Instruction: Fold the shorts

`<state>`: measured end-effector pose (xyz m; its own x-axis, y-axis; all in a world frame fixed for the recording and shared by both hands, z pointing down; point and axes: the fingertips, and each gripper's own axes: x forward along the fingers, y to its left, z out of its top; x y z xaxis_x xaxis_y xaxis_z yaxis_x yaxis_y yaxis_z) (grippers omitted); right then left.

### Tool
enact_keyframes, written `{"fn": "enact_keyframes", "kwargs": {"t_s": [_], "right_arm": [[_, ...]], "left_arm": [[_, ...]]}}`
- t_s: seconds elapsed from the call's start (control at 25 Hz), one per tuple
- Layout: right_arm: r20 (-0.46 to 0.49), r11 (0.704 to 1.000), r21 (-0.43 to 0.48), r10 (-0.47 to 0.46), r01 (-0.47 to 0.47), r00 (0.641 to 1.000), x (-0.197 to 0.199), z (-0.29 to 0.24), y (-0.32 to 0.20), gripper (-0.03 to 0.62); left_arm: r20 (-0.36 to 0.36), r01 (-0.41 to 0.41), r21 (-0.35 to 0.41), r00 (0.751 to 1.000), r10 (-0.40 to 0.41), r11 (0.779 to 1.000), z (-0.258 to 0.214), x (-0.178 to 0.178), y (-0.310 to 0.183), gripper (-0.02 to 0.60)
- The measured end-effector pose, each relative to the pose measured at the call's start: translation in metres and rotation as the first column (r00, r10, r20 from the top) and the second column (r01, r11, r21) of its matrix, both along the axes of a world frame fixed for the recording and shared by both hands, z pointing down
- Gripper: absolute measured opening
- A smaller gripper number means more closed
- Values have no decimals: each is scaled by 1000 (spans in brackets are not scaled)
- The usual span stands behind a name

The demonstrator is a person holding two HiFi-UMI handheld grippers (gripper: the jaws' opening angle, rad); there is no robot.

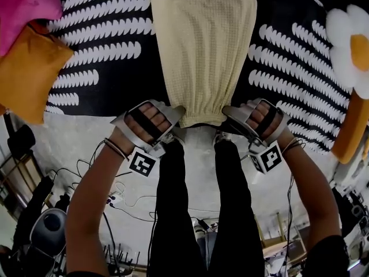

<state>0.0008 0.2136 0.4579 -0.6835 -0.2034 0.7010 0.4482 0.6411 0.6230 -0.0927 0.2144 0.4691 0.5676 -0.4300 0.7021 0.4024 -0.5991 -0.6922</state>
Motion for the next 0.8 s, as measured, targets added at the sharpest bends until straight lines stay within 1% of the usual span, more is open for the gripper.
{"fn": "enact_keyframes", "kwargs": {"t_s": [0.04,0.08,0.12,0.16,0.24,0.32,0.36,0.44,0.48,0.52,0.56,0.64,0.68,0.72,0.8], "right_arm": [[7,1000,-6,9,-9,1000,-2,-2,-1,202],[19,999,-28,25,-24,1000,-3,-4,-2,192],[36,997,-58,43,-41,998,-5,-8,-3,138],[53,995,-86,58,-54,997,-8,-14,-4,101],[70,991,-119,75,-67,995,-11,-22,-7,84],[71,988,-134,90,-80,993,-10,-26,-7,72],[79,984,-151,105,-93,991,-10,-28,-8,62],[108,967,-216,161,-135,981,-9,-35,-10,49],[128,949,-269,207,-167,970,-9,-39,-15,46],[152,921,-332,267,-205,952,-10,-44,-23,46],[173,884,-397,336,-246,926,-10,-49,-33,46],[192,794,-518,471,-319,861,-10,-66,-51,46],[194,751,-568,521,-338,831,-11,-77,-59,46],[198,714,-609,558,-345,806,-12,-87,-66,45],[201,659,-668,608,-346,768,-15,-105,-82,44]], "left_arm": [[-16,3,-8,1000,-3,1000,-1,3,-2,70],[-30,10,-27,999,-11,1000,-2,5,-3,30],[-43,21,-57,999,-24,998,-4,6,-4,25],[-56,33,-91,998,-38,995,-7,6,-5,21],[-84,62,-154,994,-75,986,-15,5,-5,21],[-118,106,-217,984,-134,970,-24,1,-5,20],[-133,131,-252,977,-168,959,-27,-1,-6,20],[-164,183,-328,955,-246,927,-35,-5,-8,20],[-177,210,-374,940,-292,903,-39,-7,-12,20],[-188,238,-421,921,-341,875,-43,-9,-18,20],[-197,263,-465,900,-389,845,-48,-11,-26,20],[-223,290,-551,853,-473,783,-61,-13,-41,20],[-237,293,-592,827,-510,750,-71,-14,-48,20],[-250,292,-631,800,-545,718,-81,-15,-56,20],[-270,282,-696,750,-604,661,-100,-18,-75,20]]}}
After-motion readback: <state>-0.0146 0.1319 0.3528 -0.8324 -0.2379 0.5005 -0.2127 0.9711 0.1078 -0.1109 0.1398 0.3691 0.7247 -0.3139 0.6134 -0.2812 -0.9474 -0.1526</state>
